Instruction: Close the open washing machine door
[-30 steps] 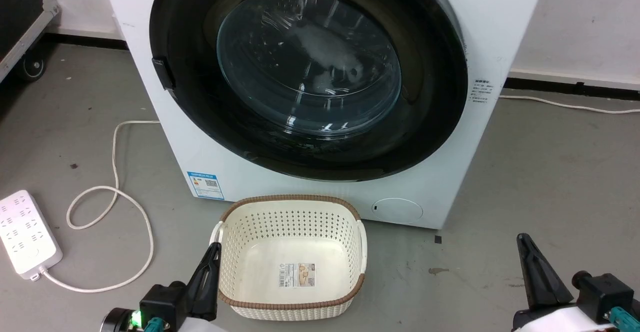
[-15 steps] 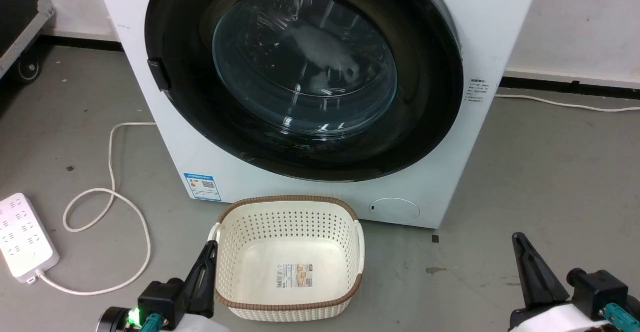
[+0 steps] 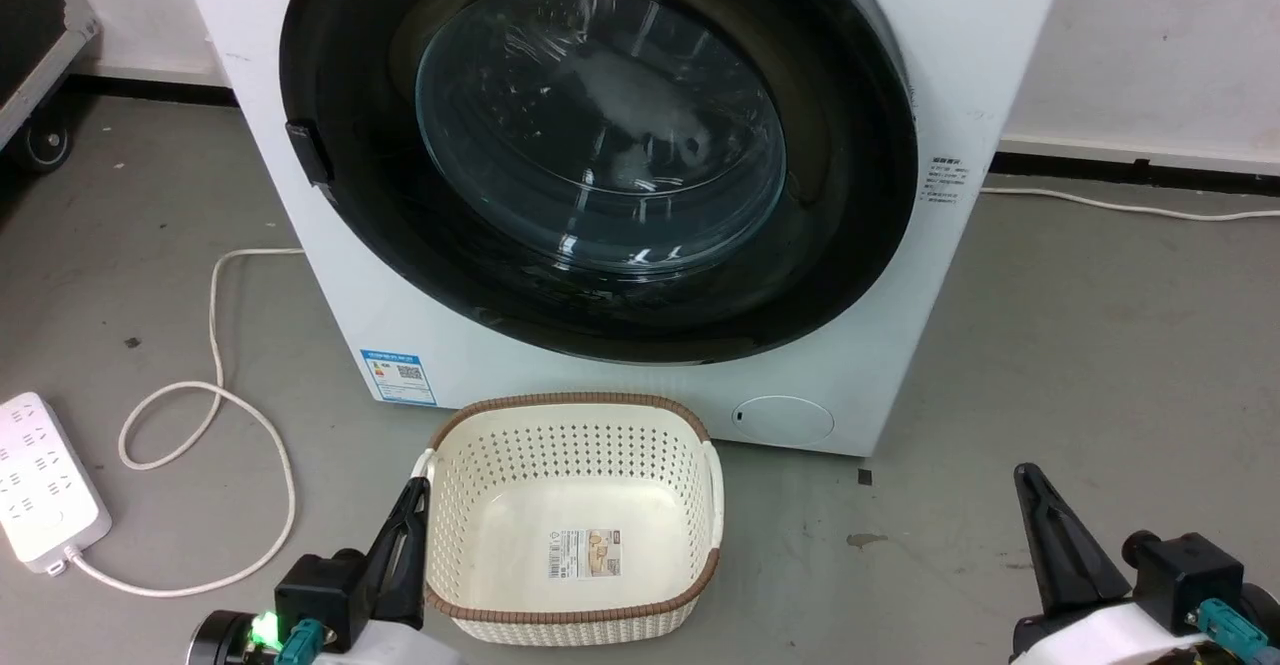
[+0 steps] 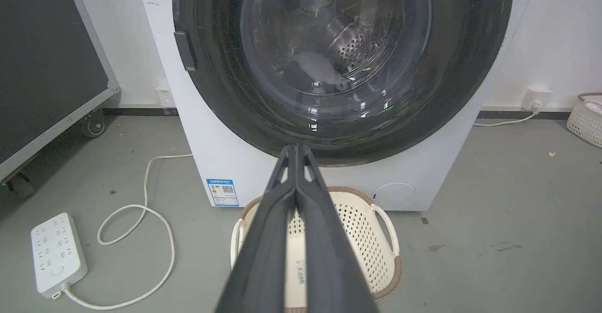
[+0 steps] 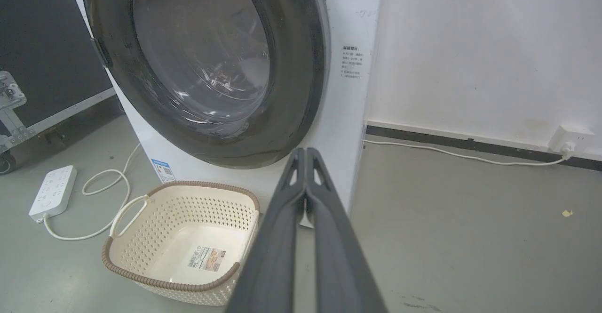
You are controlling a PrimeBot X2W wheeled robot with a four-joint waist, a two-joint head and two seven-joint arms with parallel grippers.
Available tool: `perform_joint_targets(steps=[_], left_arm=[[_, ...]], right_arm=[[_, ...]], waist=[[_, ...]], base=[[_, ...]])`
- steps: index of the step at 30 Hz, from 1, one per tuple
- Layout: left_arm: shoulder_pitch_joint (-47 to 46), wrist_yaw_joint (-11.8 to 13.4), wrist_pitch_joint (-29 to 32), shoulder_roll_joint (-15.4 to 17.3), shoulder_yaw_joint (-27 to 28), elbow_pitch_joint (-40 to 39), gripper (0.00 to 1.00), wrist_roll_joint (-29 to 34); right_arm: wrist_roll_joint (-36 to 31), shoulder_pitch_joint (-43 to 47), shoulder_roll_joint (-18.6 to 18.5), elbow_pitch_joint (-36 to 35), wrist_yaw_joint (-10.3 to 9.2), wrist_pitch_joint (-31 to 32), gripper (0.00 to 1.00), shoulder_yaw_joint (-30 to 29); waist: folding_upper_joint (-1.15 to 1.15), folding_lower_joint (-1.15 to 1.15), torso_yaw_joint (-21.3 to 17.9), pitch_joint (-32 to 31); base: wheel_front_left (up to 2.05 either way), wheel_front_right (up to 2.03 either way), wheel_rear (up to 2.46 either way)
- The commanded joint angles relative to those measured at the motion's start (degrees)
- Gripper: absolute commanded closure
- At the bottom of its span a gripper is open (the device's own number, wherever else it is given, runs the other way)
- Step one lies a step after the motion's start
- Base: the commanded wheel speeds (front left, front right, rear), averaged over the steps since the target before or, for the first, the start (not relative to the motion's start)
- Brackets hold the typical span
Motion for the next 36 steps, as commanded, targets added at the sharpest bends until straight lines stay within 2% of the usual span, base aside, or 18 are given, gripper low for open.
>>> perform_joint_targets(steps=[1,36], left_arm=[[-0.71,0.32,0.25,-0.20,0.18,-0.37,1.00,0.30],[-1.43,1.98,4.69,-0.85,1.57,-2.81,1.00,2.03]], right_arm=[[-0.51,-0.72,0.10,-0.48,-0.02,0.31,1.00,0.12],[-2.07,-1.37,0.18,-2.91,-0.03,4.78,1.00,1.89]], waist=[[0.00,0.00,-0.03,0.00],[0.00,0.00,-1.50,-0.12]], base=[[0.00,0.00,0.00],[0.00,0.00,0.00]])
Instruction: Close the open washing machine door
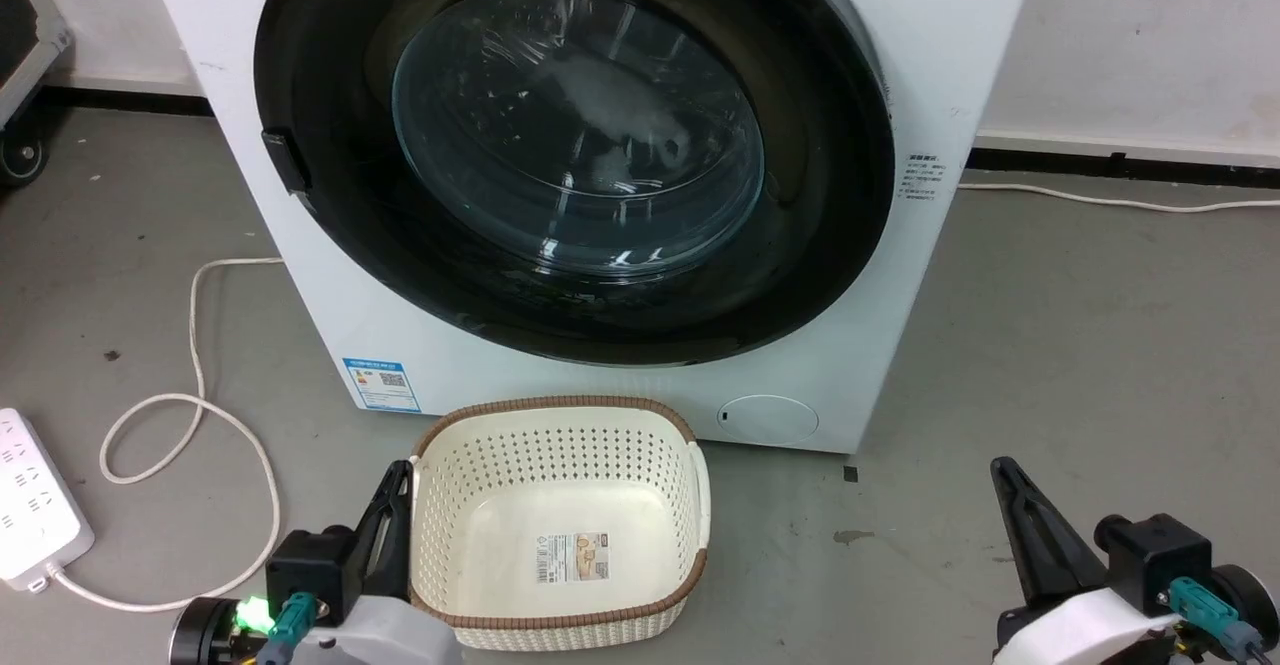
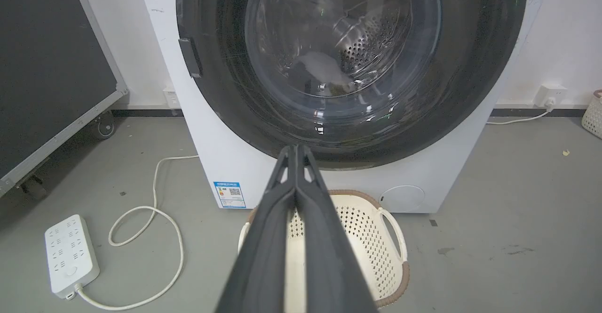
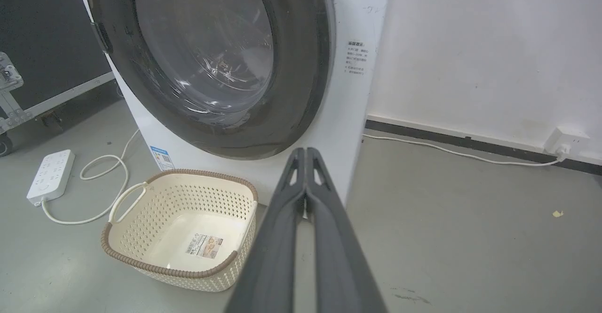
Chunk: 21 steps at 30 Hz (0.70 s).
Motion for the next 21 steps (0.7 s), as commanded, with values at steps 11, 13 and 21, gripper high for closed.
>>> perform_joint_targets(steps=[11,13,21], left_arm=[[-0.87,0.88,1.57,-0.39,0.51,-1.05,1.00,1.02],[-0.90,0.96,1.80,-0.42,0.58,-1.18,1.00,1.11],[-1.05,1.31,2.73,-0.56,0.87,-1.69,1.00,1.48]], right_arm=[[-0.92,-1.10,0.20,-1.26,-0.03,1.49,1.00,0.62],[-1.01,-1.14,0.21,-1.39,-0.04,1.72,1.00,0.72],[-1.33,-1.27,0.22,-1.90,-0.04,2.66,1.00,1.09]], waist=[[0.00,0.00,-0.44,-0.03],[0.00,0.00,-0.52,-0.04],[0.00,0.00,-0.83,-0.06]], base=[[0.00,0.00,0.00],[0.00,0.00,0.00],[0.00,0.00,0.00]])
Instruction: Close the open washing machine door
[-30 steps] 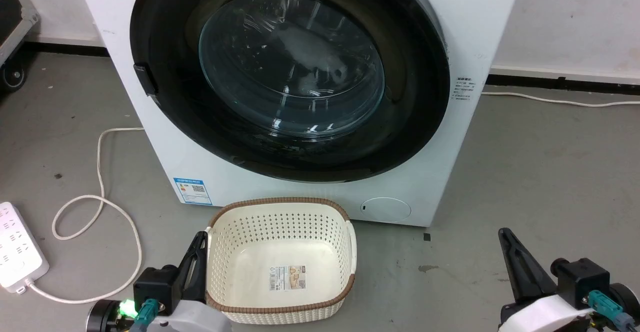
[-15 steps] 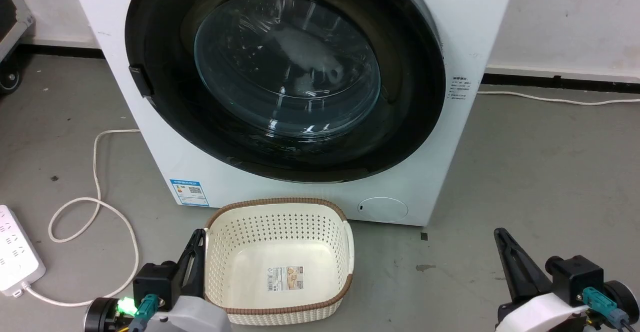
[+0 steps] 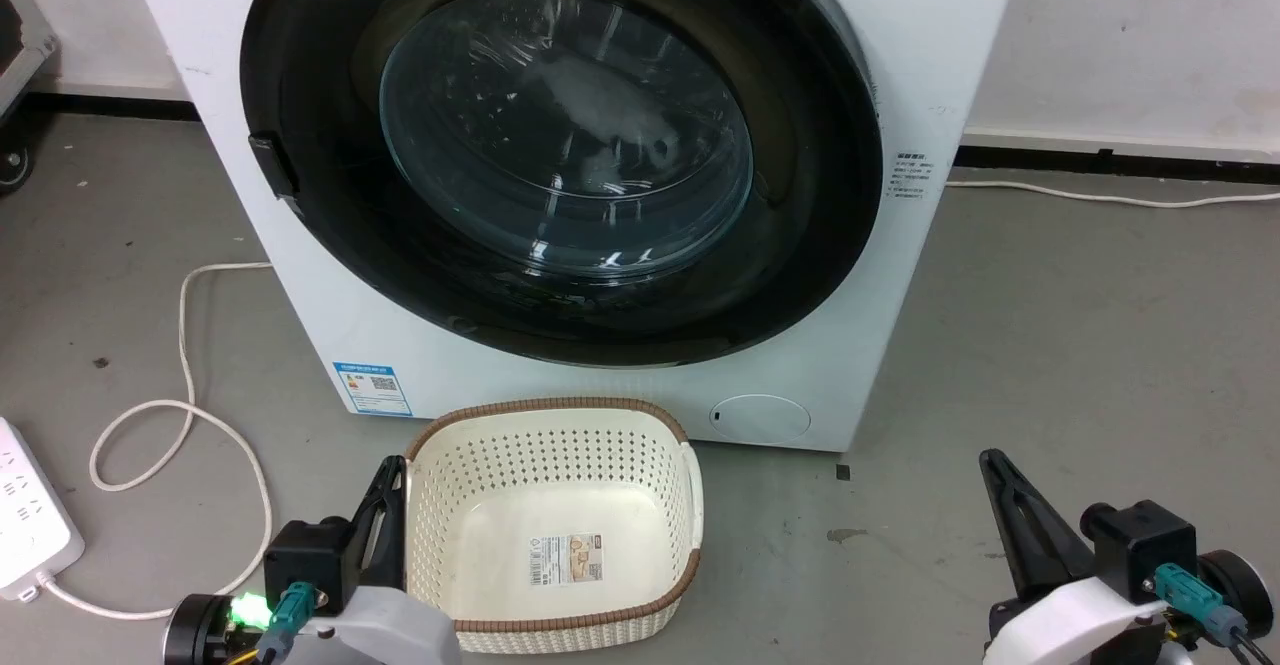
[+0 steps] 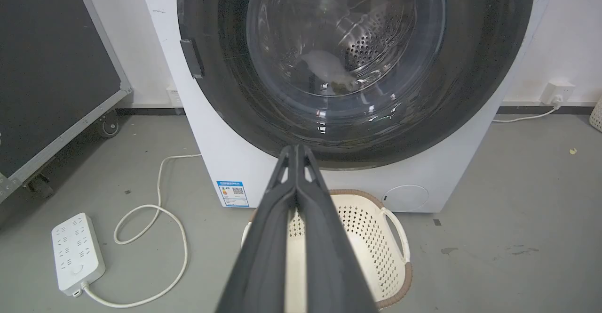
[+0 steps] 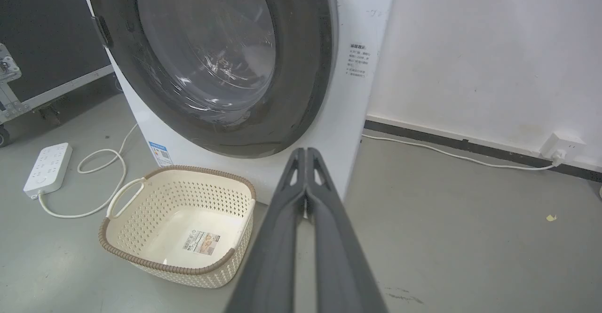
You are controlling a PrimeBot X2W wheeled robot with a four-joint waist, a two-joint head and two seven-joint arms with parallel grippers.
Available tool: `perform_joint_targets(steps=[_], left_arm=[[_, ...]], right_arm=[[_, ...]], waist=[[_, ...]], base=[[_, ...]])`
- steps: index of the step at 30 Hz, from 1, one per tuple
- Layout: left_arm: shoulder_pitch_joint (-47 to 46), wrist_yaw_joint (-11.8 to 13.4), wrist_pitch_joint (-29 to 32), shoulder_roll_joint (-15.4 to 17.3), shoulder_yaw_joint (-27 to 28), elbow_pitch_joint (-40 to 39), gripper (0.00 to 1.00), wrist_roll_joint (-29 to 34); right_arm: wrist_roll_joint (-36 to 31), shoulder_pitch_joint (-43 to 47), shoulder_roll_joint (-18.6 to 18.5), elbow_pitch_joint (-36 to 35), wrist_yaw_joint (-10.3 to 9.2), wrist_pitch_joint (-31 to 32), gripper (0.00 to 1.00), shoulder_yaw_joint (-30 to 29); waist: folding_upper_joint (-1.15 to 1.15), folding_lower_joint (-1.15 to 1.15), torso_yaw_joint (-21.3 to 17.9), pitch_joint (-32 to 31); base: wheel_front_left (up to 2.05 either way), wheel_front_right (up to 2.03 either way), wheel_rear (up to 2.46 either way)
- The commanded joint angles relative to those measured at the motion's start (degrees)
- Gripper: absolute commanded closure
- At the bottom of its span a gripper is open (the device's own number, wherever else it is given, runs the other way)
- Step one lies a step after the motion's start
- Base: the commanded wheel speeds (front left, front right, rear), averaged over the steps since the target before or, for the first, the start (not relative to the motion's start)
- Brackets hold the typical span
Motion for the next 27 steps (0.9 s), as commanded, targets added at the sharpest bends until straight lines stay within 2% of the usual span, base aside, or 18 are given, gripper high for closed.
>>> perform_joint_targets(steps=[1,27], left_arm=[[-0.89,0.53,0.48,-0.05,0.31,-0.37,1.00,0.53],[-1.13,1.08,1.94,-0.26,0.76,-1.17,1.00,1.10]], right_arm=[[-0.35,-0.71,0.21,-0.57,-0.04,0.44,1.00,0.20],[-0.86,-0.92,0.24,-1.37,-0.04,1.91,1.00,0.79]], waist=[[0.00,0.00,-0.06,-0.01],[0.00,0.00,-0.54,-0.04]], base=[[0.00,0.00,0.00],[0.00,0.00,0.00]])
